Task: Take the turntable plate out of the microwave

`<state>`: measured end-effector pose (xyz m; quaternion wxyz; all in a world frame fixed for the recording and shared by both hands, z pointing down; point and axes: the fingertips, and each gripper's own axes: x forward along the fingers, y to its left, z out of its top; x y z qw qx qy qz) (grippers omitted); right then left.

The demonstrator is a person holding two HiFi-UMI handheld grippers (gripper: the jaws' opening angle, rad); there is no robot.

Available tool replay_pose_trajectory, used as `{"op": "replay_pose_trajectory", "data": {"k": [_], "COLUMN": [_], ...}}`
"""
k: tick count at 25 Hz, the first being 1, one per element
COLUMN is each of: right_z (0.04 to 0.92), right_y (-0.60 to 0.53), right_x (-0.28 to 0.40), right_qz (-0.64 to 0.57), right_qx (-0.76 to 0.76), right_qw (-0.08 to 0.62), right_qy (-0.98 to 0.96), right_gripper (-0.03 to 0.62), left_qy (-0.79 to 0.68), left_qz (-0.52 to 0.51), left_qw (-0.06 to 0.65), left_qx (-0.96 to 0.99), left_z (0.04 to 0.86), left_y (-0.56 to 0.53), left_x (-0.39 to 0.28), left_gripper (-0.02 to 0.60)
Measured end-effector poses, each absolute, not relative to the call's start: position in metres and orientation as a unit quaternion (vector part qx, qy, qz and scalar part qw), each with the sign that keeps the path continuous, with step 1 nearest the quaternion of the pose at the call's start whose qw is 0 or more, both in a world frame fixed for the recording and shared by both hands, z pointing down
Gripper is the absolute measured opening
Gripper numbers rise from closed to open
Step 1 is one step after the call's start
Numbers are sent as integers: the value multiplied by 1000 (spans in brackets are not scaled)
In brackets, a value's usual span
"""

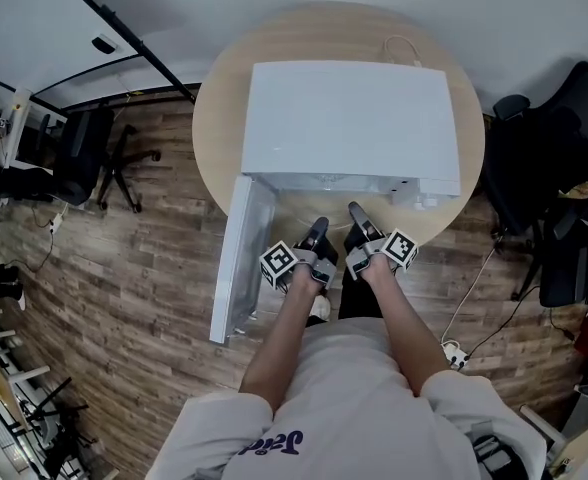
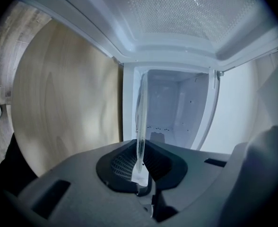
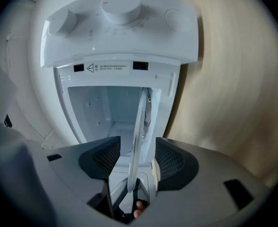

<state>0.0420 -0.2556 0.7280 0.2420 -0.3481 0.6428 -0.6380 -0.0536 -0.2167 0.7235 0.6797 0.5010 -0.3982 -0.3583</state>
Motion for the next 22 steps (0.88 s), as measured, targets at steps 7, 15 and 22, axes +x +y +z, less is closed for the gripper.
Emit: {"op": "replay_pose_trajectory", "data": {"k": [7, 15, 22], "right_z": [731, 733, 736], "right_y": [-270, -280, -278], "right_x": [27, 23, 20], "right_qz": [-653, -651, -667], "right_qx": [-341, -353, -356], "right_qw": [279, 287, 285], "right_qy": [616, 608, 589], "right_gripper": [224, 174, 34], "left_qy": [-392, -392, -388], "left_qz": [-357, -344, -333], "left_qw": [686, 689, 698], "left_qx": [497, 504, 502], "left_z": [717, 718, 724], "left_y": [-203, -198, -193], "left_x": [-53, -52, -50], "left_gripper": [40, 41, 40]}}
